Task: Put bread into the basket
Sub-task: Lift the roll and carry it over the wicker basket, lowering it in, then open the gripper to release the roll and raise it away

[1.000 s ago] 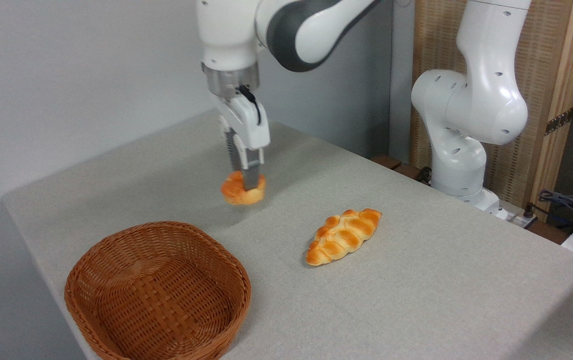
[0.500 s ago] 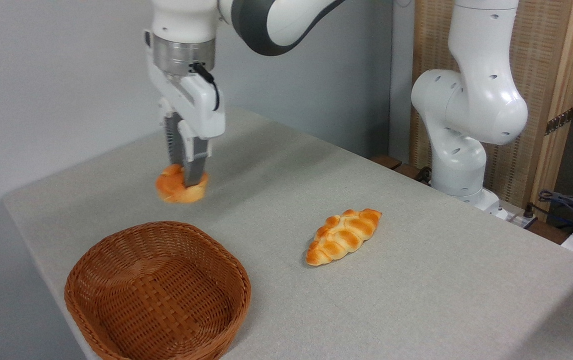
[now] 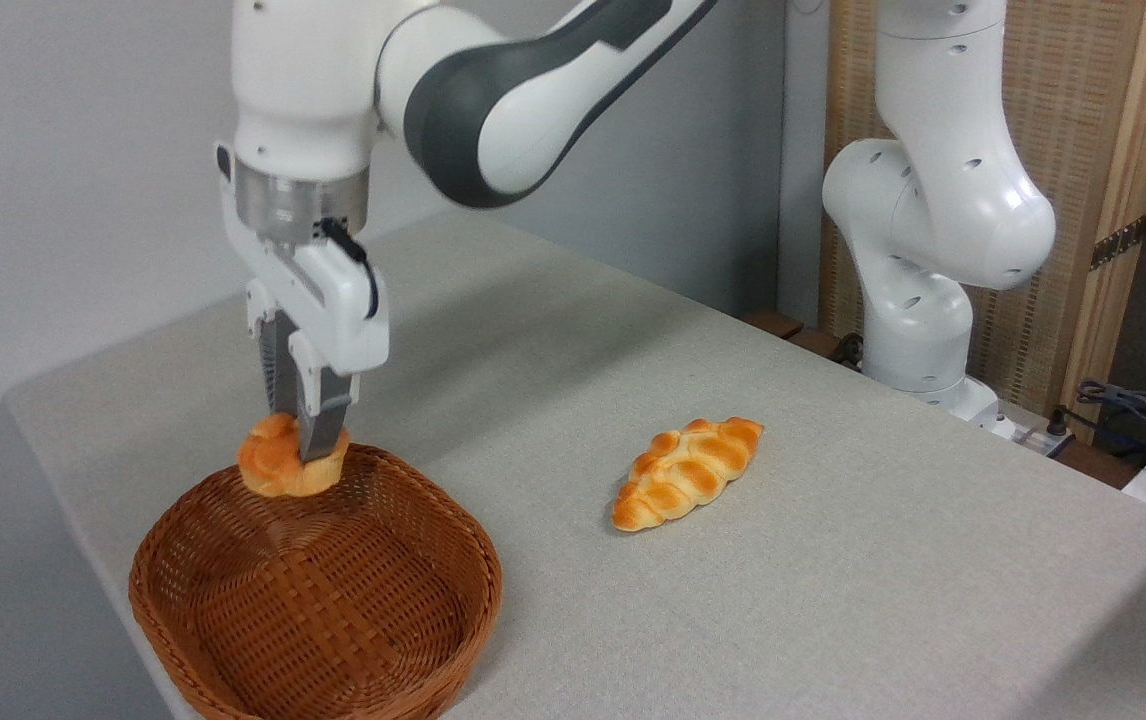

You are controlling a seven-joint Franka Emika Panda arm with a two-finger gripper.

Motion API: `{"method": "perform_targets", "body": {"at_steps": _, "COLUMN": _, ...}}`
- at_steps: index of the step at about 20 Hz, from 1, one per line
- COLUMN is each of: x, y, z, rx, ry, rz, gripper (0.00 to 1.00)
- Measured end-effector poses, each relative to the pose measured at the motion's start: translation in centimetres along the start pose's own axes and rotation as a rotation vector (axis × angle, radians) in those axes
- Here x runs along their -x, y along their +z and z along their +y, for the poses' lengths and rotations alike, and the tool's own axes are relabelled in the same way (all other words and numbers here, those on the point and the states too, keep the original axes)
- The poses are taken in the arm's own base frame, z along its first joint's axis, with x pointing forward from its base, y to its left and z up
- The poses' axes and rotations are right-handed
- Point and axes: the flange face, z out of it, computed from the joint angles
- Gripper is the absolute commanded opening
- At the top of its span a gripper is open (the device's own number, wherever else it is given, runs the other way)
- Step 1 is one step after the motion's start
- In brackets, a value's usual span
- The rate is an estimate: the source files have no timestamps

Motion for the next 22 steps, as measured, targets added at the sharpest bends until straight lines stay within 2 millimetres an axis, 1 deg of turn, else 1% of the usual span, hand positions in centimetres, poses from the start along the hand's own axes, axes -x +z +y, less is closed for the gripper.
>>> {"method": "perform_targets", "body": {"at_steps": 2, "x": -0.19, "y": 0.38, "z": -0.28, "rx": -0.005, "ry": -0.001, "rz": 0.005, "gripper": 0.70}}
{"method": "perform_targets", "body": {"at_steps": 3, "x": -0.29, "y": 0.38, "z": -0.40, "rx": -0.010, "ry": -0.002, "rz": 0.011, "gripper": 0.75}}
{"method": "perform_targets", "body": {"at_steps": 4, "x": -0.33, "y": 0.35, "z": -0.46, "rx": -0.013, "ry": -0.002, "rz": 0.015, "gripper": 0.85}}
{"method": "perform_targets", "body": {"at_steps": 5, "x": -0.38, "y": 0.32, "z": -0.51, "rx": -0.016, "ry": -0.002, "rz": 0.018, "gripper": 0.86}}
{"method": "perform_targets", "body": {"at_steps": 6, "x": -0.39, "y": 0.32, "z": -0.53, "rx": -0.017, "ry": -0.001, "rz": 0.018, "gripper": 0.88}}
{"method": "perform_targets", "body": {"at_steps": 8, "x": -0.34, "y": 0.48, "z": -0.59, "rx": -0.032, "ry": 0.014, "rz": 0.002, "gripper": 1.00}}
{"method": "perform_targets", "body": {"at_steps": 12, "x": -0.47, "y": 0.95, "z": -0.35, "rx": -0.068, "ry": 0.063, "rz": -0.039, "gripper": 1.00}}
{"method": "perform_targets", "body": {"at_steps": 22, "x": -0.70, "y": 1.13, "z": -0.01, "rx": -0.068, "ry": 0.072, "rz": -0.042, "gripper": 1.00}}
